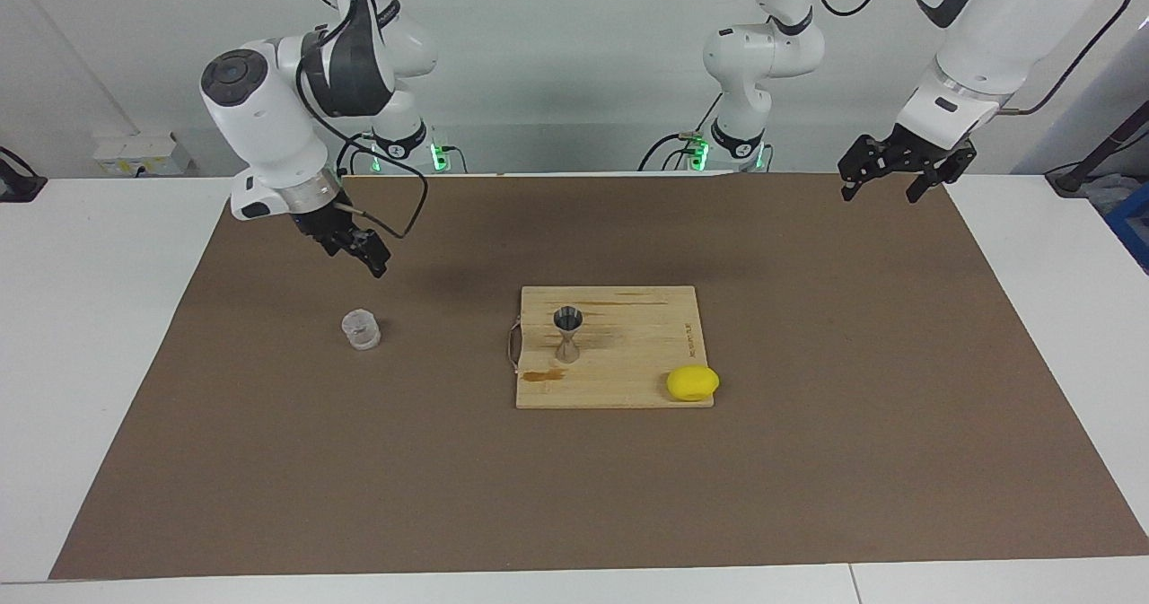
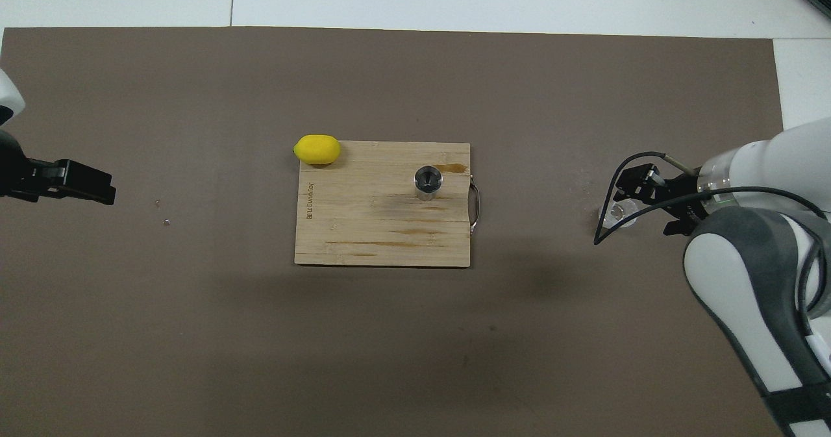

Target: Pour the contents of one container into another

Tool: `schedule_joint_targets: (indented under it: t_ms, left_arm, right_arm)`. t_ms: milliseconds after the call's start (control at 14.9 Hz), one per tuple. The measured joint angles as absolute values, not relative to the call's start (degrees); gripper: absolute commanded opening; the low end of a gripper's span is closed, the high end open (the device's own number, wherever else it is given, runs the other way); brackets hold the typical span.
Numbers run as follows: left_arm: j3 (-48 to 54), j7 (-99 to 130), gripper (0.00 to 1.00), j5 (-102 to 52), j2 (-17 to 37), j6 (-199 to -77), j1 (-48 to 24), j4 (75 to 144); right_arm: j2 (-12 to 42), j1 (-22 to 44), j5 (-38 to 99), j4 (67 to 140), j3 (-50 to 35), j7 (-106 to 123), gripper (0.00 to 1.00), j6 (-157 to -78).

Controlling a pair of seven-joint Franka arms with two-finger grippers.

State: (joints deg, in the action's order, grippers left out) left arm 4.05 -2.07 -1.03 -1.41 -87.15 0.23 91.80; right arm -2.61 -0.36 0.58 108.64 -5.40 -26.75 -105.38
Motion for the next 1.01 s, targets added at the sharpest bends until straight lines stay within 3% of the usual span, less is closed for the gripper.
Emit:
schedule_joint_targets:
  t_ms: [404, 1009]
  left_arm:
    - [4.05, -2.07, 1.00, -1.03, -1.41, -87.15, 0.23, 91.81]
    - [4.05, -2.07, 1.00, -1.03, -1.41, -87.15, 0.23, 91.80]
  right_arm:
    - [-2.54, -1.39, 0.45, 99.21, -4.49, -18.46, 1.00, -101.81]
    - [-2.48, -2.74, 0.43, 92.53, -4.15, -13.86, 1.00, -90.59]
